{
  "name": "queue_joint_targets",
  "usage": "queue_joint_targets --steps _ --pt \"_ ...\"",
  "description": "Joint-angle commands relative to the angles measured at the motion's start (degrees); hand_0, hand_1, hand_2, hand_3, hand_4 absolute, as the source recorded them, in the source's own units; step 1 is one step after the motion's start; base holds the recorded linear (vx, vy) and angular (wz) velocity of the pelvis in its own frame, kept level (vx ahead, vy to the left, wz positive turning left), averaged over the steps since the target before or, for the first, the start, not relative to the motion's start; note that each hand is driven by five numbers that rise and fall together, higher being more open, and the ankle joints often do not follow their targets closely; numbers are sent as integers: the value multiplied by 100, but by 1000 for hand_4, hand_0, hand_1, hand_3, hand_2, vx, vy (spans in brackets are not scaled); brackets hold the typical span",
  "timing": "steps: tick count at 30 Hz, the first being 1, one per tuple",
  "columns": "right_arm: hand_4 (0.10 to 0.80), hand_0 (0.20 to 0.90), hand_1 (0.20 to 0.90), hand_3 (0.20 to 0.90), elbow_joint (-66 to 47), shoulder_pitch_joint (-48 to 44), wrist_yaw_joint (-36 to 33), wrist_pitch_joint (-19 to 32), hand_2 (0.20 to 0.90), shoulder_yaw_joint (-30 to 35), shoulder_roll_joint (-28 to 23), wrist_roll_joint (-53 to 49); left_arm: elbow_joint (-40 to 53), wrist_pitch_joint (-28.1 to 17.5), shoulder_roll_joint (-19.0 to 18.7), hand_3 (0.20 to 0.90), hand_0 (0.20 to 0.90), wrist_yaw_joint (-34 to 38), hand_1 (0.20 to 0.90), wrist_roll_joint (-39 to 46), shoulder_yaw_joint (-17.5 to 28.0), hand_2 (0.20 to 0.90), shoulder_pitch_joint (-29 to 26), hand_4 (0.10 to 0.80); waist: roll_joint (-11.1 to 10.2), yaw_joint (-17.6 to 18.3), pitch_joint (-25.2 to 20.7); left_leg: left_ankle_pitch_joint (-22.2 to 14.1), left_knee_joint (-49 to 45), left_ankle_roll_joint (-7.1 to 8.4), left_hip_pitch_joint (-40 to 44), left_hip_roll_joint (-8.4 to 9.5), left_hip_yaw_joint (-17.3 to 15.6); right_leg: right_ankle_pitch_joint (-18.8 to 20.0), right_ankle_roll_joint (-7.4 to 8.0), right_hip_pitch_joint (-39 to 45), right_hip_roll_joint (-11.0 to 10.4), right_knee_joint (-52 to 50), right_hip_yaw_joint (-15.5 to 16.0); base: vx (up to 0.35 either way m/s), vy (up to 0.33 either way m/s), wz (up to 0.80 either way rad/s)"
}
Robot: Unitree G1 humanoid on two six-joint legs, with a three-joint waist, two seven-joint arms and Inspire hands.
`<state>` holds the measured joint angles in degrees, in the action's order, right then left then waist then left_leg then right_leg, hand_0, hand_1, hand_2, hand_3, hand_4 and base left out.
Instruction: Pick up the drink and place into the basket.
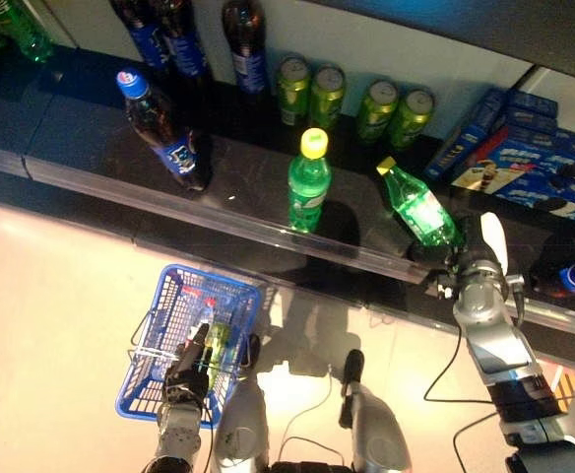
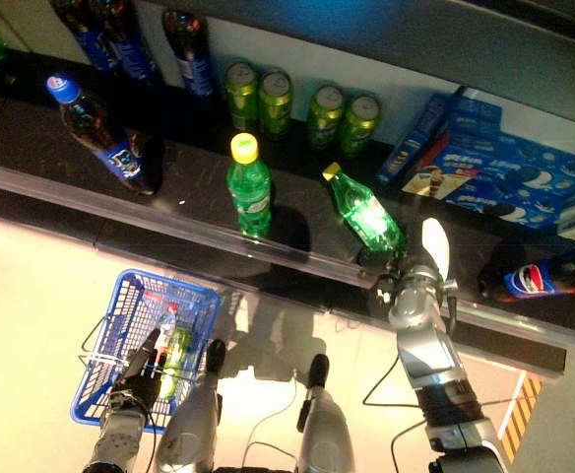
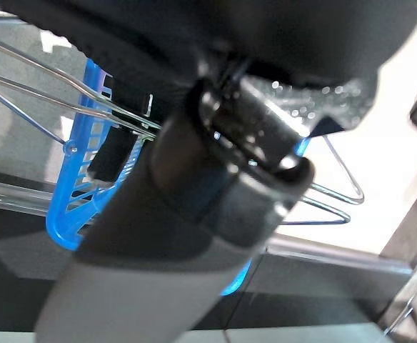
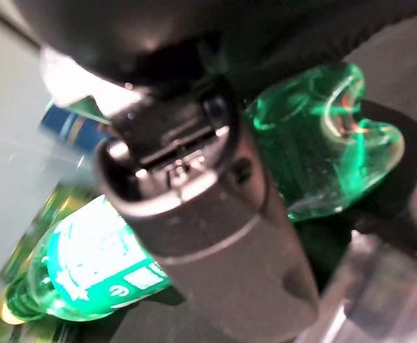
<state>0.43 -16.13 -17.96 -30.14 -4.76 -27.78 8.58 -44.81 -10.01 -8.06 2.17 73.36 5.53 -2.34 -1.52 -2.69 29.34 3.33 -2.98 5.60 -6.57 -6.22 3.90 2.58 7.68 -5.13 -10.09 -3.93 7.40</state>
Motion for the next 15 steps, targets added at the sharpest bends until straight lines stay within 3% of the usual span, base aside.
queue_joint_targets --steps 1,6,9,15 --pt "100 300 300 200 -780 469 -820 1063 300 677 -232 -291 611 -461 -8 200 300 -291 300 -262 170 300 483 100 84 281 -1285 -85 -76 -344 117 -48 -231 -620 -701 175 503 -493 -179 61 34 -7" --pt "100 300 300 200 -1097 982 -587 1823 300 763 7 -999 602 -485 101 200 300 -325 300 -280 195 300 728 100 139 378 -1455 -108 -18 -329 292 -88 -350 -651 -677 260 474 -497 -253 41 29 -21" --pt "100 300 300 200 -1265 1332 17 2591 300 666 260 -1899 605 -525 159 200 300 -334 300 -272 168 300 873 100 167 453 -1602 -106 37 -294 420 -135 -440 -666 -661 336 462 -478 -286 50 2 -13" --pt "100 300 300 200 -1249 1731 1013 3211 300 478 522 -2924 547 -517 172 200 300 -391 300 -259 140 300 1076 100 188 524 -1825 -94 91 -242 550 -197 -542 -688 -652 421 468 -442 -289 54 -22 -7"
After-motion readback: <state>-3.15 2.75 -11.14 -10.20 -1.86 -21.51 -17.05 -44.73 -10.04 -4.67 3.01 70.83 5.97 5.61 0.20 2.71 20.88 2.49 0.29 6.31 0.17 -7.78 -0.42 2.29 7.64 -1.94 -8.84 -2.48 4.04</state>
